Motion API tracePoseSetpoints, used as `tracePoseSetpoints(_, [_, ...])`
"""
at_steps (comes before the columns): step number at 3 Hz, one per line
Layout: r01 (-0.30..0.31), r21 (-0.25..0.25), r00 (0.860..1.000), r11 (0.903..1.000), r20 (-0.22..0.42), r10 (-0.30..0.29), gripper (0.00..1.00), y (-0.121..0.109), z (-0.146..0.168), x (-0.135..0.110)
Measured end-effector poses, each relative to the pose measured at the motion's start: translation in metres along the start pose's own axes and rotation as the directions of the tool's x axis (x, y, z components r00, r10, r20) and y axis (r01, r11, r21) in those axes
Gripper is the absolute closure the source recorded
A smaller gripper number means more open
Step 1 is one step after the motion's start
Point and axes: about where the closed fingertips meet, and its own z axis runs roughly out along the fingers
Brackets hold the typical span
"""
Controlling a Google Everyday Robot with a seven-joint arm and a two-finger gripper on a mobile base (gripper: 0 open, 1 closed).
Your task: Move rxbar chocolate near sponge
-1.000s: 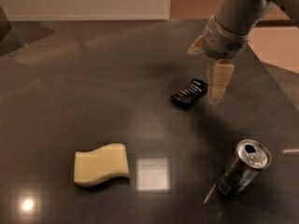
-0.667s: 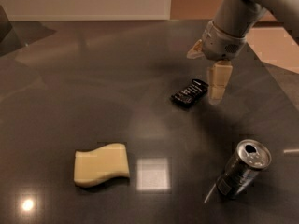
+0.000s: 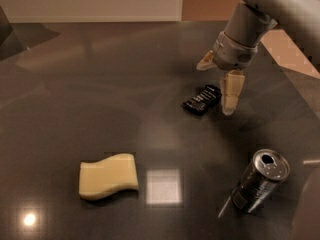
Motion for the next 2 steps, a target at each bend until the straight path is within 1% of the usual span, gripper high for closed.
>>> tracePoseSetpoints(1, [0.015,-0.019,1.0,0.9997,0.007,-0.015,0.0,0.002,0.012,-0.001])
tracePoseSetpoints(2, [0.023,-0.045,1.0,0.9987,0.003,-0.023,0.18,0.008,0.023,-0.003])
